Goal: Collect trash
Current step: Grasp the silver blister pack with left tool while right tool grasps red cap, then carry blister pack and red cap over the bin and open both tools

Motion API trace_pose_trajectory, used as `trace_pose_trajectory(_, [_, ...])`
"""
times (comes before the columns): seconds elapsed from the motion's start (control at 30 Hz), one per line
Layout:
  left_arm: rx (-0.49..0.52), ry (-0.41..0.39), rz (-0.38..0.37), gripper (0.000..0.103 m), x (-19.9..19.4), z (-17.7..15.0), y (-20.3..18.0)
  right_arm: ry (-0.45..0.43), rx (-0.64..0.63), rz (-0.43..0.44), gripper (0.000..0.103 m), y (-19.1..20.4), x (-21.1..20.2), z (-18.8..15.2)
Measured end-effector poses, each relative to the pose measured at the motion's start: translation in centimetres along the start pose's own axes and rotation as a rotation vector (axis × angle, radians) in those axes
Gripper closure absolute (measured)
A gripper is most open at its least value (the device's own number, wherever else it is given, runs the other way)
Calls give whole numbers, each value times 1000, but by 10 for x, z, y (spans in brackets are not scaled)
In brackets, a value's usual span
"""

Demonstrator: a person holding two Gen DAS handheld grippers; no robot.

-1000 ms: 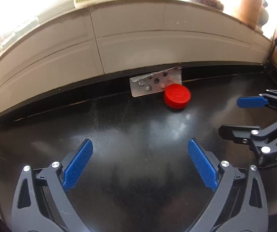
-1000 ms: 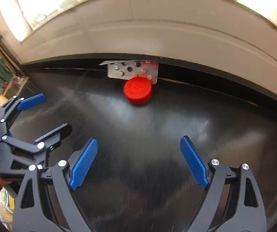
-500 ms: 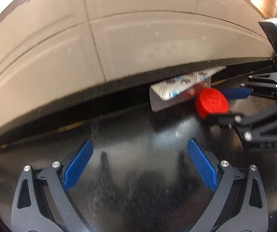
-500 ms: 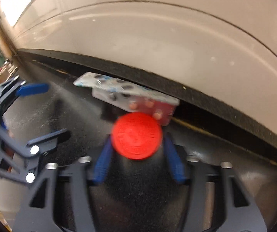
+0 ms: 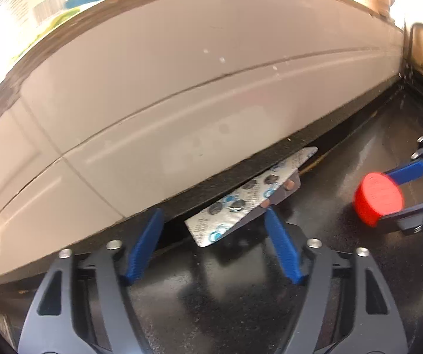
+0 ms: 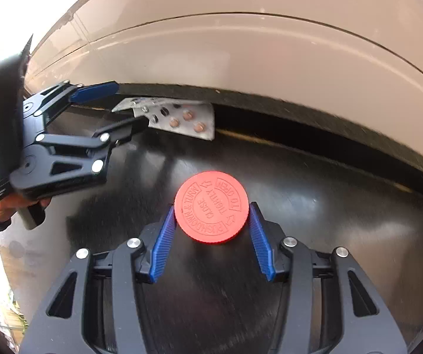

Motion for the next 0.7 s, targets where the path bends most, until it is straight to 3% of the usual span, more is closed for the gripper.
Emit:
trace_pose_trajectory(0.1, [57,-8,36,48,3,5,-8,-1,26,0,54,-3,-8,-5])
trace_pose_trajectory(0.23, [64,22,61,82,2,12,-11,-22,50,6,54,-12,-31,-16])
trace_pose_trajectory(0.3, [54,51,71,87,-3,12,-12,-33,51,4,54,-9,-42,-23])
trace_pose_trajectory(0.37, [50,82,81,99,-12,8,-16,-41,57,3,54,-9,-52,-29])
trace_pose_trajectory(0.53, [-23,149,66,99,-51,-10,-22,-53,70,2,54,-4,-74,-39])
trace_pose_trajectory(0.7, [-187,229,51,99,-112,-45,-19,-61,55,-19,54,5,-102,-58])
Point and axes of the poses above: each gripper's, at about its wrist camera, not at the fingertips, and x roughly the way its jaws point, y to its left, z to its top, the point moved 5 cm from there along x, roughly the way its jaws point, and after that the axes turned 9 degrees about z, right-handed, at the moved point
